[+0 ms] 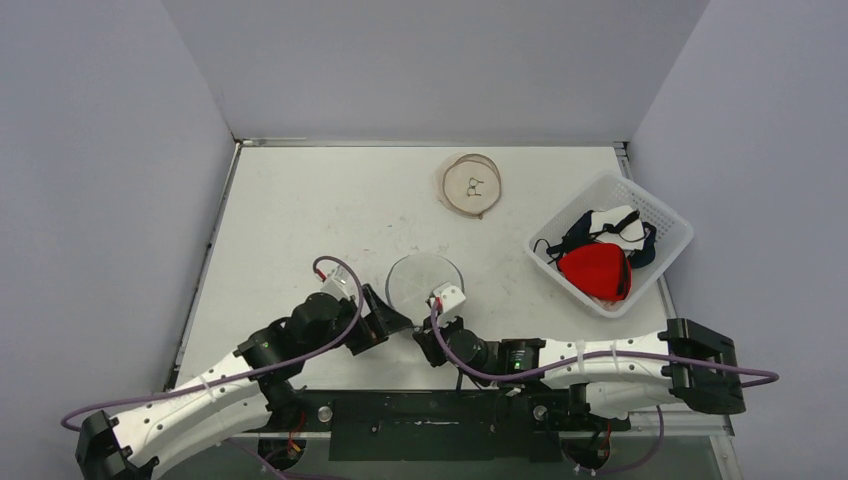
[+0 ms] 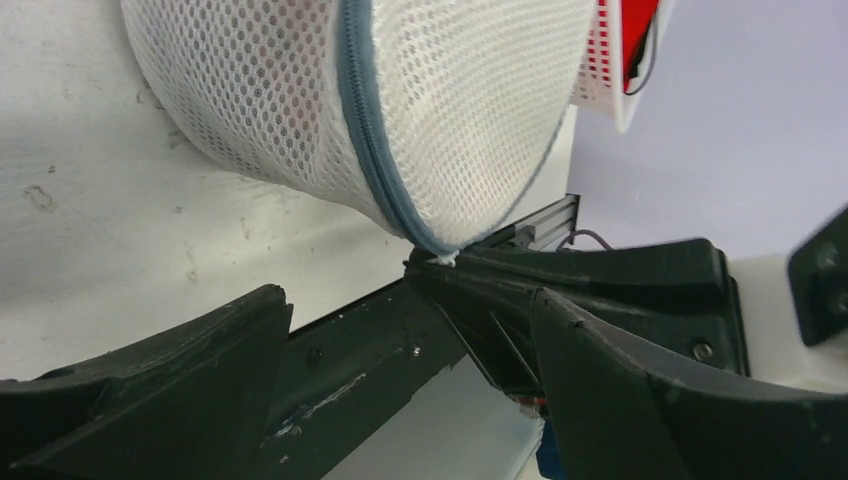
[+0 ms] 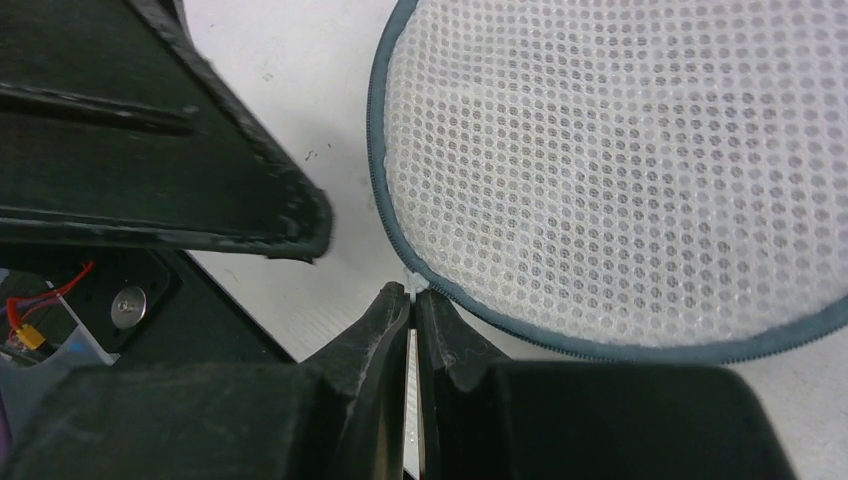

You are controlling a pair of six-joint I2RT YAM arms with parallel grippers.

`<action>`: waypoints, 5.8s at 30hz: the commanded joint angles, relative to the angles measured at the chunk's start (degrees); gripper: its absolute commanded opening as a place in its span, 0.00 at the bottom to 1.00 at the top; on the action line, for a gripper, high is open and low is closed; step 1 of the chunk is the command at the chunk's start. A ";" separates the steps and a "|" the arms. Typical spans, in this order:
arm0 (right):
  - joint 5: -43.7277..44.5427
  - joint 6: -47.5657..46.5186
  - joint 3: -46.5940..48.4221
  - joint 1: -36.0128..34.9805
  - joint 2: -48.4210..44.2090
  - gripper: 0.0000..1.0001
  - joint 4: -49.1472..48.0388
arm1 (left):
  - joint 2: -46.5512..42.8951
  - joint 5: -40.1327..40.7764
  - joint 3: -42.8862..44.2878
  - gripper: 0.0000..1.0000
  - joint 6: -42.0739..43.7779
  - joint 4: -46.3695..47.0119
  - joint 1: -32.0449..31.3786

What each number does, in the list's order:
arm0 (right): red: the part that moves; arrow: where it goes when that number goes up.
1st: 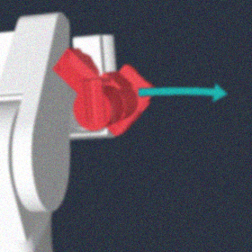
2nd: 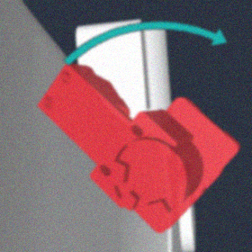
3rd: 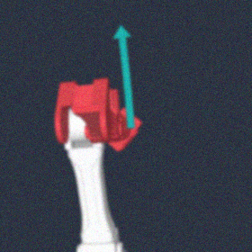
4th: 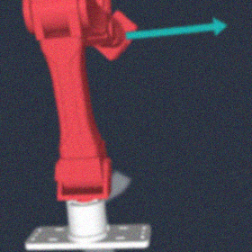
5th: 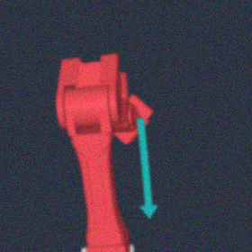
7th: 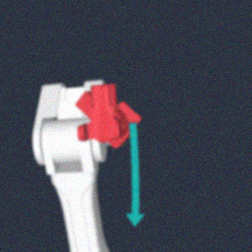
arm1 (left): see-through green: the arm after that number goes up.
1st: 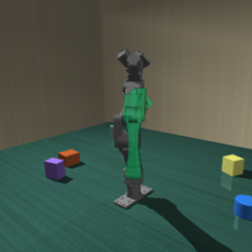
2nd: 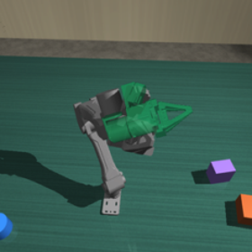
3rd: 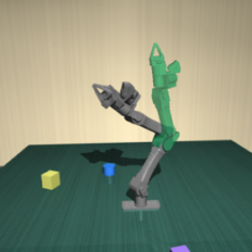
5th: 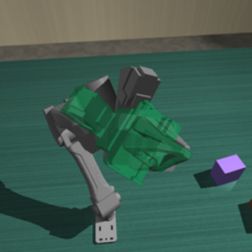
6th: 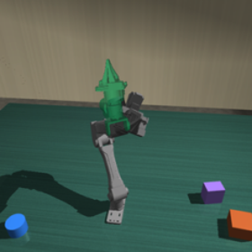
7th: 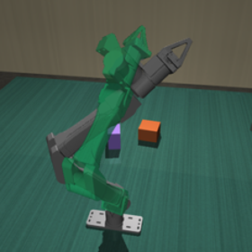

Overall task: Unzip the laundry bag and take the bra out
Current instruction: Unzip the laundry bag at the center of the board.

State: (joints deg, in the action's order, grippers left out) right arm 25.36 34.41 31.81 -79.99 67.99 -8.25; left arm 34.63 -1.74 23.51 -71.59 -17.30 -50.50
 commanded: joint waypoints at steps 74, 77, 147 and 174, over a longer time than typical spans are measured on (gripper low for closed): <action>0.05 -3.74 2.51 -0.70 -2.85 0.05 -0.38 | 7.50 8.77 4.69 0.91 -5.72 6.53 -10.11; 0.00 -3.74 2.35 -0.76 -2.77 0.05 -0.71 | 6.01 9.03 4.73 0.91 -7.13 5.88 -10.72; 13.71 4.83 -7.10 -1.98 -20.66 0.05 18.02 | 19.27 -3.99 3.89 0.00 2.63 19.21 13.48; -4.45 -2.89 10.09 1.48 3.40 0.05 -0.64 | -10.80 -5.11 3.33 0.96 -0.04 -15.22 11.64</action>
State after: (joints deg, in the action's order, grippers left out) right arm 23.90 33.26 38.13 -79.35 69.63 -4.54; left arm 25.78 -7.68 26.92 -69.84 -28.05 -37.98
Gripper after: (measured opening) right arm 0.062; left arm 0.957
